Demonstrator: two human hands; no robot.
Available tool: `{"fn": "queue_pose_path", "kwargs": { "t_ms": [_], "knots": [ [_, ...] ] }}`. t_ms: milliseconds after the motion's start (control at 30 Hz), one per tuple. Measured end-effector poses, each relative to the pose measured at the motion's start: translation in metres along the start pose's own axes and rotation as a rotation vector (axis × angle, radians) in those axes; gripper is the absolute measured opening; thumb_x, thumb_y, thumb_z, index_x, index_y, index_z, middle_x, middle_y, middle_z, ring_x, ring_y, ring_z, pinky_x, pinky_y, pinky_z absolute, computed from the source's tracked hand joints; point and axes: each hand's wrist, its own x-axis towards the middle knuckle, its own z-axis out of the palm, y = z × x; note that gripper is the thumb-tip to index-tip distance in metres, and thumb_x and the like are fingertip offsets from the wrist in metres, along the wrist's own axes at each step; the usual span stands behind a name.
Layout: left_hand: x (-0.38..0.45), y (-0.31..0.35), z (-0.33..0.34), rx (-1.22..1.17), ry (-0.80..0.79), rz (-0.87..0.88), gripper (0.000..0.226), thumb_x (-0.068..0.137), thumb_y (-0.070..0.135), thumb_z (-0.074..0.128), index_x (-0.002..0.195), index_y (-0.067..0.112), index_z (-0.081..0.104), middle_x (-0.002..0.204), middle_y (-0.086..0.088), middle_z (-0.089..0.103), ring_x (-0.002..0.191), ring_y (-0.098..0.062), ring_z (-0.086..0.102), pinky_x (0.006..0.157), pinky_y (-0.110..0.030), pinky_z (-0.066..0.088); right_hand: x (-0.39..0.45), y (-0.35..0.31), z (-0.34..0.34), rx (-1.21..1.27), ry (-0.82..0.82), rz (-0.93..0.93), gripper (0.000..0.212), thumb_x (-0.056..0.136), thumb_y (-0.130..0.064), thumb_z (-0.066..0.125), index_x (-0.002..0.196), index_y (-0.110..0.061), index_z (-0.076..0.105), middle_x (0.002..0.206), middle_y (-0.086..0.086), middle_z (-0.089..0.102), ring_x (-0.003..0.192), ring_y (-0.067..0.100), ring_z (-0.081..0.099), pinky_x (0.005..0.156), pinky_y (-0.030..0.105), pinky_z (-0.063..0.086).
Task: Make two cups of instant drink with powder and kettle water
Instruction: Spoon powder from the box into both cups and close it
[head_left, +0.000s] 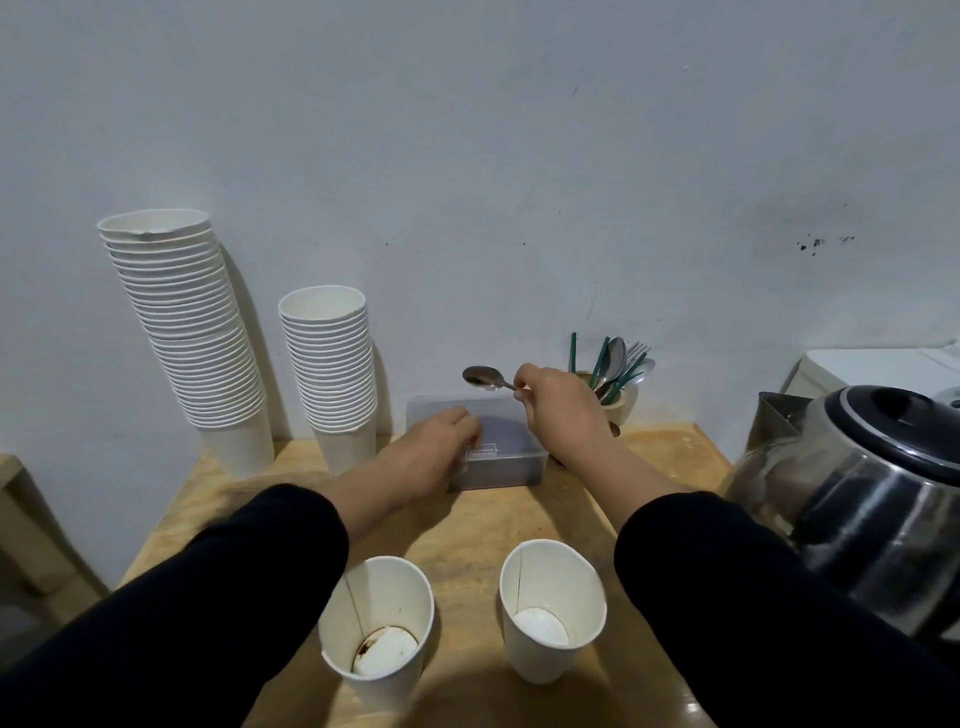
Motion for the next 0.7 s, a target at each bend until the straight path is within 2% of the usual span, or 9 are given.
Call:
{"fn": "queue_pose_path", "kwargs": {
  "t_ms": [100,167,233,367,467,567,633,700],
  "knots": [
    [-0.003,-0.008,-0.009,-0.042,0.022,-0.025,0.038,0.077,0.017,0.073,0.107,0.016,0.049,0.118,-0.002,0.044,0.099,-0.022,0.050,0.086,-0.034,0.047,0.000,0.004,0.000,0.208,-0.064,0.134,0.013,0.095,-0.014,0.047,0.108,-0.014,0.051,0.080,0.014,0.060,0.074,0.030,0.057,0.062,0.034,0.043],
    [-0.007,-0.013,-0.012,-0.046,0.054,-0.080,0.035,0.080,0.022,0.072,0.107,0.019,0.050,0.120,-0.001,0.047,0.099,-0.018,0.050,0.086,-0.031,0.048,-0.002,0.005,-0.002,0.469,-0.086,0.262,0.012,0.094,-0.006,0.047,0.095,-0.015,0.055,0.079,0.011,0.059,0.062,0.024,0.059,0.053,0.028,0.048],
    [-0.009,-0.015,-0.015,-0.022,0.080,-0.119,0.031,0.083,0.026,0.070,0.107,0.020,0.051,0.117,-0.003,0.055,0.096,-0.017,0.051,0.085,-0.029,0.047,-0.003,0.005,-0.006,0.761,-0.106,0.398,0.016,0.092,0.001,0.046,0.091,-0.009,0.060,0.083,0.011,0.061,0.054,0.016,0.062,0.045,0.021,0.049],
    [-0.010,-0.011,-0.022,-0.042,0.132,-0.111,0.028,0.087,0.025,0.067,0.109,0.018,0.052,0.115,-0.005,0.063,0.099,-0.021,0.058,0.084,-0.029,0.049,-0.001,0.009,-0.014,1.330,-0.132,0.611,0.019,0.093,0.000,0.047,0.102,0.003,0.063,0.083,0.014,0.066,0.063,0.016,0.067,0.057,0.021,0.055],
    [-0.010,-0.013,-0.029,-0.053,0.226,-0.083,0.024,0.089,0.025,0.064,0.109,0.015,0.054,0.110,-0.006,0.066,0.094,-0.021,0.060,0.078,-0.025,0.046,-0.004,0.014,-0.022,1.418,-0.102,0.567,0.021,0.093,0.001,0.048,0.108,0.002,0.062,0.086,0.008,0.068,0.075,0.015,0.067,0.072,0.025,0.055],
    [-0.008,-0.014,-0.036,-0.030,0.375,-0.060,0.021,0.090,0.025,0.064,0.105,0.011,0.061,0.101,-0.010,0.066,0.088,-0.023,0.060,0.074,-0.030,0.048,-0.011,0.019,-0.030,1.430,-0.035,0.510,0.017,0.084,-0.003,0.063,0.102,-0.004,0.066,0.088,0.005,0.068,0.082,0.015,0.065,0.081,0.029,0.052],
    [-0.003,-0.012,-0.040,0.001,0.451,-0.052,0.019,0.088,0.022,0.066,0.101,0.009,0.065,0.100,-0.012,0.063,0.090,-0.026,0.058,0.072,-0.032,0.046,-0.012,0.021,-0.034,1.414,0.018,0.501,0.014,0.081,-0.010,0.068,0.095,-0.008,0.067,0.085,0.004,0.068,0.082,0.015,0.065,0.078,0.026,0.051],
    [0.002,-0.010,-0.043,0.042,0.501,-0.063,0.017,0.086,0.021,0.069,0.099,0.009,0.069,0.100,-0.012,0.062,0.094,-0.026,0.056,0.069,-0.031,0.042,-0.012,0.022,-0.038,1.405,0.074,0.502,0.012,0.087,-0.018,0.063,0.092,-0.008,0.067,0.080,0.004,0.067,0.077,0.014,0.063,0.070,0.023,0.047]
  ]
}}
